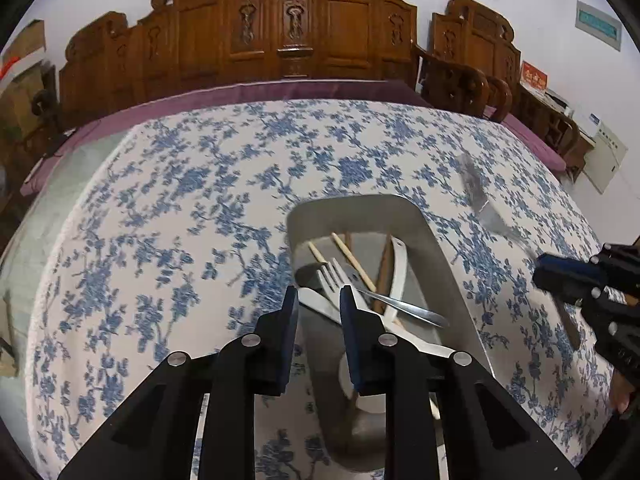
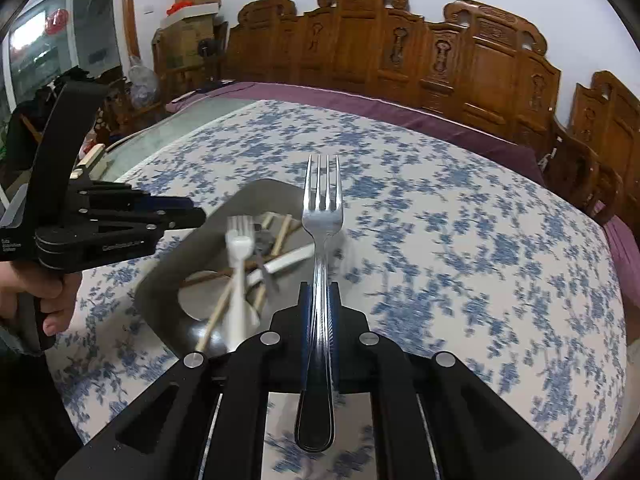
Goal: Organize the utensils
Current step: 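Carry the metal fork into the tray and open the right gripper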
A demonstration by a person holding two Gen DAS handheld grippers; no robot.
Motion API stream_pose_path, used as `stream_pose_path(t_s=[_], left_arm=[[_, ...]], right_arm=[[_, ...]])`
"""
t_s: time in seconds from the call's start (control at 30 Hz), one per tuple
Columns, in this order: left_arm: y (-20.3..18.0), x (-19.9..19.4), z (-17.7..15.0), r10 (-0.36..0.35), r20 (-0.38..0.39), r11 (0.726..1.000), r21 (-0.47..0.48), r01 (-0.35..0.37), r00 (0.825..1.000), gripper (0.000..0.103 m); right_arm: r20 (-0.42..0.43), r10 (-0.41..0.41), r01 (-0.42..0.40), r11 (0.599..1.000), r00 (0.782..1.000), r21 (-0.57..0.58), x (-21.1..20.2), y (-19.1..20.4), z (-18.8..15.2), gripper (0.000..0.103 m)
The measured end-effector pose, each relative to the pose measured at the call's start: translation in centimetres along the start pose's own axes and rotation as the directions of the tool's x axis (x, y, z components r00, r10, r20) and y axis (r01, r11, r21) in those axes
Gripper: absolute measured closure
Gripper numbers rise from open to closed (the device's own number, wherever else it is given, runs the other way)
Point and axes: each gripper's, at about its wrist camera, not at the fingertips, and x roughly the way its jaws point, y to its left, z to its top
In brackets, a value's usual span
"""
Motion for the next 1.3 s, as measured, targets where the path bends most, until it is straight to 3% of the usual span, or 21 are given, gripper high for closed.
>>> stream_pose_path(t_s=[0.2,0.6,0.7,0.93,1.13,1.3], left_arm=[[1.3,-0.4,0.2,0.023,0.023,1.000,-0.018,-0.022,0.999,0.073],[3.8,-0.3,0.4,0.041,0.031,0.997,-0.068,-0.039,0.999,0.071],[4.0,-0.3,0.3,0.044,0.035,0.996,-0.074,-0.042,0.998,0.064],[4.1,-0.3,0.3,0.052,0.041,0.996,-0.078,-0.049,0.998,0.060],[3.5,-1.4,0.4,0.076,0.064,0.994,-0.078,-0.070,0.995,0.051],[1.4,-3.4,0.4,0.087,0.102,0.995,-0.055,-0.082,0.991,0.042]], right_arm=[[-0.013,0.031,-0.031,1.000,0.999,-0.004,1.6,2.2,0.7,0.094],[-0.055,0.086,-0.083,0.995,0.995,0.056,5.4,4.3,1.8,0.093],[-0.076,0.082,-0.077,0.994,0.994,0.073,6.8,4.7,2.0,0.093],[-0.109,0.061,-0.047,0.991,0.992,0.129,9.0,4.1,1.8,0.092],[-0.051,0.090,-0.082,0.986,0.995,0.147,6.7,3.3,1.5,0.091],[0.018,0.066,-0.068,0.985,0.998,0.155,2.2,2.0,0.6,0.080]])
